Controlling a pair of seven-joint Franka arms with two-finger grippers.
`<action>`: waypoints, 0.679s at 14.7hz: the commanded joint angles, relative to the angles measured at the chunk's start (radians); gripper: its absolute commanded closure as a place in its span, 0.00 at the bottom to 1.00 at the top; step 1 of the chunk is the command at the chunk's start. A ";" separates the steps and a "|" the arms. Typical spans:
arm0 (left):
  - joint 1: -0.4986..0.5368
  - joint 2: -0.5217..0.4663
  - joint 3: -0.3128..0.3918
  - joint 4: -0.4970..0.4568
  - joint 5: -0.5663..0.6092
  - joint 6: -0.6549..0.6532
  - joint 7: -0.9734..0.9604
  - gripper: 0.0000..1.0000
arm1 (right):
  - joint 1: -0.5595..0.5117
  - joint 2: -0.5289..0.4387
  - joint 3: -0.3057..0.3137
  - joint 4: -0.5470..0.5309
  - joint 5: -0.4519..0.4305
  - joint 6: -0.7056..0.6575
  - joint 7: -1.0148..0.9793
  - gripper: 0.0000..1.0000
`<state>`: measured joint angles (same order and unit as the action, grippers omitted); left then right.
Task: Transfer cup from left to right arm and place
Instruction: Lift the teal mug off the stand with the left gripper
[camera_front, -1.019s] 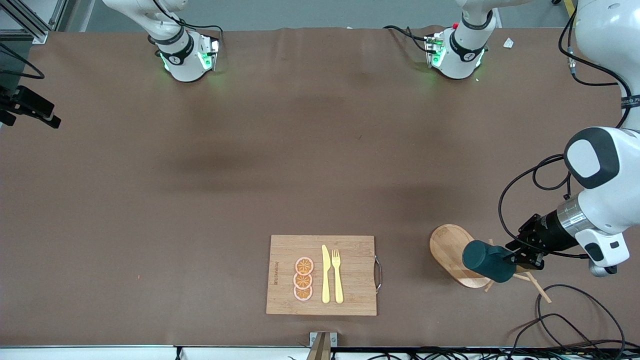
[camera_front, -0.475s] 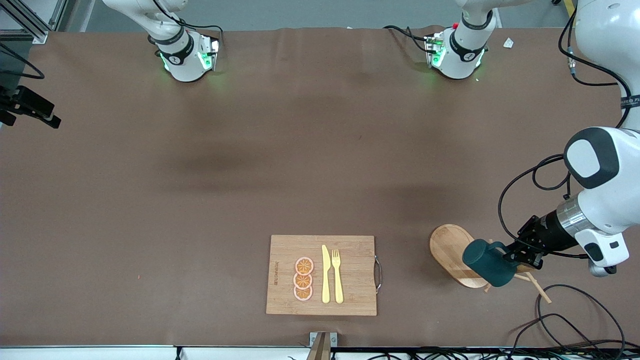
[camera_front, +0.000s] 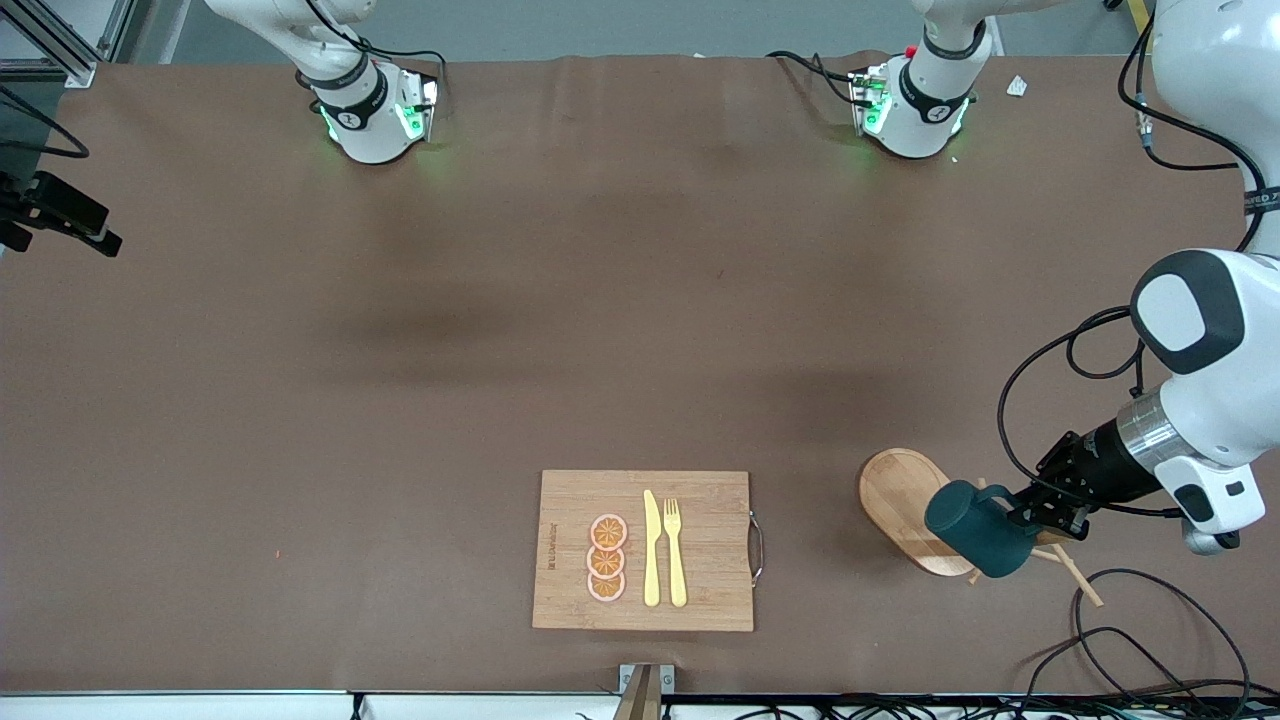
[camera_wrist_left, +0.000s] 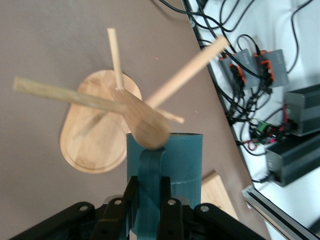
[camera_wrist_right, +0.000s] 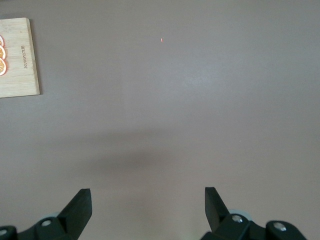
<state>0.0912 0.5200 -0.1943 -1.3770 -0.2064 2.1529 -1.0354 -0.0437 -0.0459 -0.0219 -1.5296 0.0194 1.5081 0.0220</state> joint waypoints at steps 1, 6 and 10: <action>0.002 -0.040 -0.017 0.001 -0.027 -0.045 -0.049 0.88 | -0.010 -0.002 0.005 0.003 -0.001 -0.008 0.004 0.00; -0.002 -0.083 -0.099 -0.001 -0.015 -0.062 -0.208 0.92 | -0.010 -0.002 0.005 0.002 -0.001 -0.008 0.003 0.00; -0.094 -0.106 -0.148 0.001 0.098 -0.076 -0.352 0.98 | -0.010 -0.002 0.005 0.000 -0.001 -0.008 0.003 0.00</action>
<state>0.0576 0.4397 -0.3407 -1.3694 -0.1784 2.0941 -1.3090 -0.0437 -0.0458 -0.0236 -1.5298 0.0194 1.5070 0.0220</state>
